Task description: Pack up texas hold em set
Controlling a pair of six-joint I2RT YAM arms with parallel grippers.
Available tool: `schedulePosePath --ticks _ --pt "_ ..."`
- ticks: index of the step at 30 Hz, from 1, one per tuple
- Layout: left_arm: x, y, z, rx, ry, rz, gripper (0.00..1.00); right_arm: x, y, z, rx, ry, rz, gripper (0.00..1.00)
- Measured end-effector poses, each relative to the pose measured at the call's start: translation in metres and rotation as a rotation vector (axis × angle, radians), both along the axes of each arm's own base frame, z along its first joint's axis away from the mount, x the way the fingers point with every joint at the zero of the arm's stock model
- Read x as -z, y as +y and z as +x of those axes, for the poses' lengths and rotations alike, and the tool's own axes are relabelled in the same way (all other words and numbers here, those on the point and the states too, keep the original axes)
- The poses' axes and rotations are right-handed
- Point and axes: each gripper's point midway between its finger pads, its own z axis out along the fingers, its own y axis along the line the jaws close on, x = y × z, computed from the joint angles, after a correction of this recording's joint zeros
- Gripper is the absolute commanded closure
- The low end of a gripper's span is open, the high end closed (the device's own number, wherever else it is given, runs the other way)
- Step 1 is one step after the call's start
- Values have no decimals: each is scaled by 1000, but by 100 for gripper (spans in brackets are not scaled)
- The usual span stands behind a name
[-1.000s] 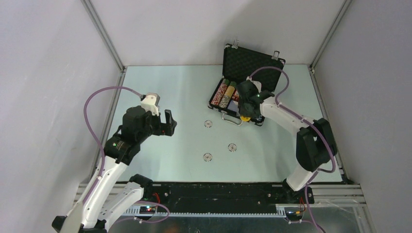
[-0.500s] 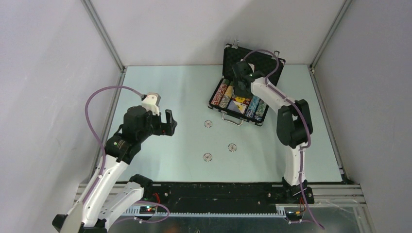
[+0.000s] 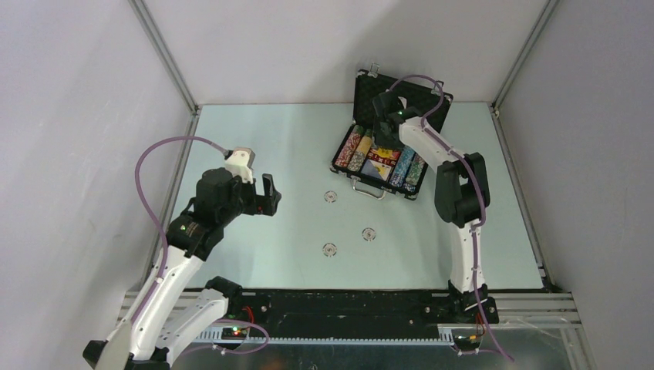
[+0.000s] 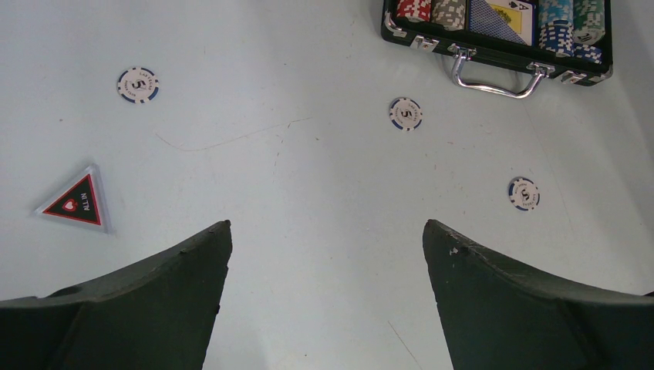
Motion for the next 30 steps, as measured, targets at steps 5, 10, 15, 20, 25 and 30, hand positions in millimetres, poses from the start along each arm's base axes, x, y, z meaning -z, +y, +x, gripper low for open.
schedulePosePath --ticks 5,10,15,20,25,30 --pt "0 0 0 0 0 0 2 -1 -4 5 4 3 -1 46" --pt "0 0 0 0 0 0 2 4 -12 6 16 23 6 45" --pt "1 0 0 -1 4 2 2 12 -18 2 24 55 0 43" --pt "2 0 1 0 7 3 2 23 -18 -4 16 82 3 26" --pt "2 0 1 0 7 3 2 26 -16 -7 -4 93 9 22" --pt "2 0 1 0 8 3 2 20 -17 -18 -18 87 14 22"
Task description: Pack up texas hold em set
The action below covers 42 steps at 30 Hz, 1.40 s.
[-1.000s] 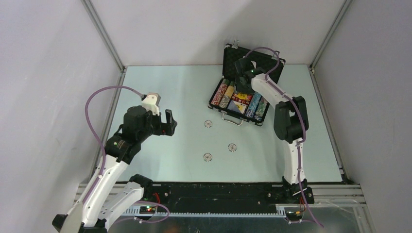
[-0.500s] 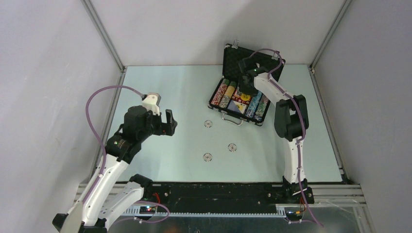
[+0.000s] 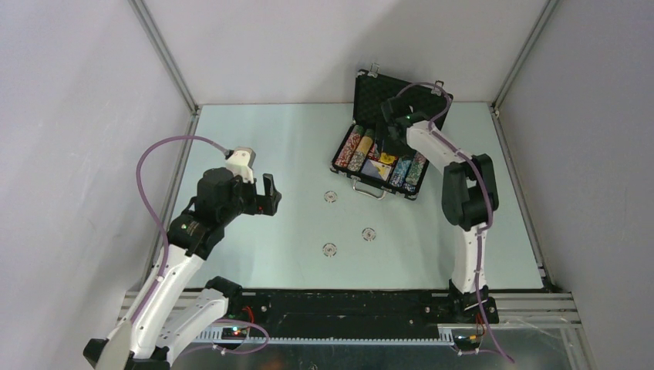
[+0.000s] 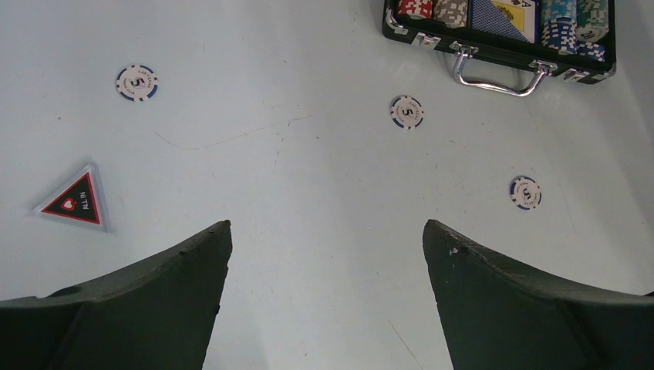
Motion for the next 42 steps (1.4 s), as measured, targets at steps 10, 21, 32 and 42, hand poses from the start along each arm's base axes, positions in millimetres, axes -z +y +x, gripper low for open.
schedulePosePath --ticks 10,21,32,42 --pt "0 0 0 0 0 0 2 -72 31 -81 -121 -138 60 21" --pt "0 -2 -1 12 2 -7 2 -20 66 -204 -235 -9 -3 22" --pt "0 -3 -1 15 3 -8 2 29 70 -250 -205 100 -10 22" --pt "0 -3 -1 14 3 -8 2 55 82 -253 -201 140 11 30"
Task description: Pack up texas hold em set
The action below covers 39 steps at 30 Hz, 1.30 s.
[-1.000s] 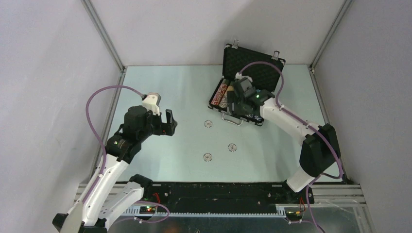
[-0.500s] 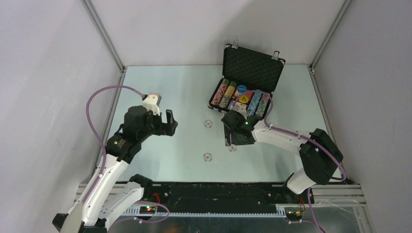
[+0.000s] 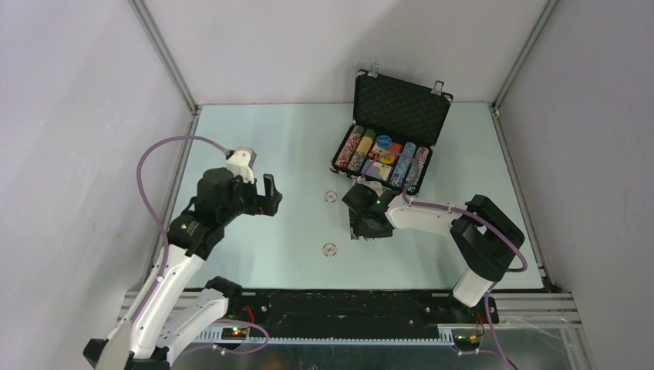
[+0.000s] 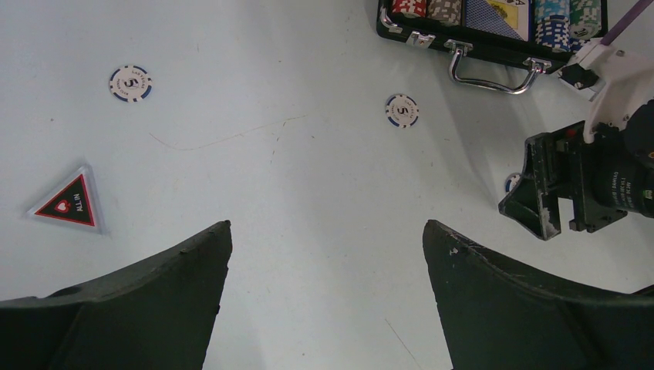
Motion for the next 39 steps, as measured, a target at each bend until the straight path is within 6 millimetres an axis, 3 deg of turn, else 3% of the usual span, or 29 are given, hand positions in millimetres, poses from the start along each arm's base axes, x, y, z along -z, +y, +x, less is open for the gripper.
schedulePosePath --ticks 30,39 --pt "1 0 0 0 4 1 2 5 -7 10 22 -16 -26 56" --pt "1 0 0 0 4 1 2 5 -8 10 19 -17 -27 57"
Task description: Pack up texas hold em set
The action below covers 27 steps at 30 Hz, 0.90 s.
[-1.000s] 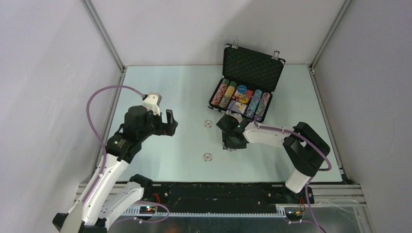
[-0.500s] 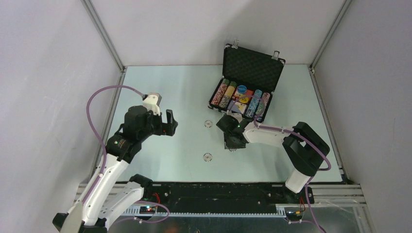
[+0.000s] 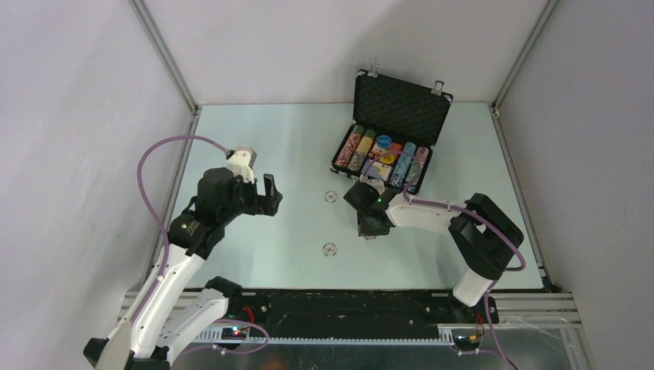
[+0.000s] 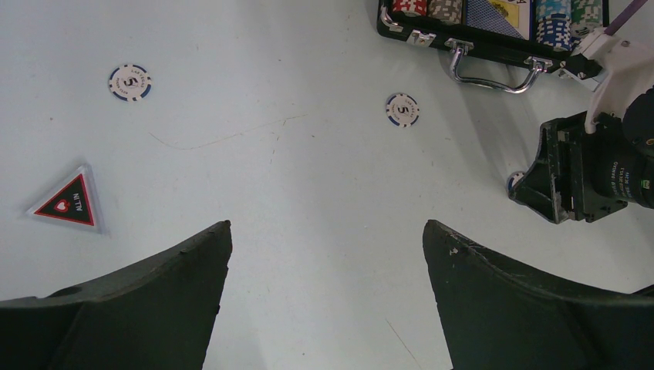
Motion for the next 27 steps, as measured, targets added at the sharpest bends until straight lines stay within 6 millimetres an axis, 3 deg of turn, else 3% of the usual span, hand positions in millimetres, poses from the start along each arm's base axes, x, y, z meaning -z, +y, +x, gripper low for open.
schedulePosePath --ticks 6,15,27 --pt "0 0 0 0 0 0 2 -4 -1 2 -5 -7 5 57" --pt "0 0 0 0 0 0 2 -30 -7 14 5 -62 45 56" --pt "3 -1 1 1 14 3 2 -36 -8 16 -14 -71 51 56"
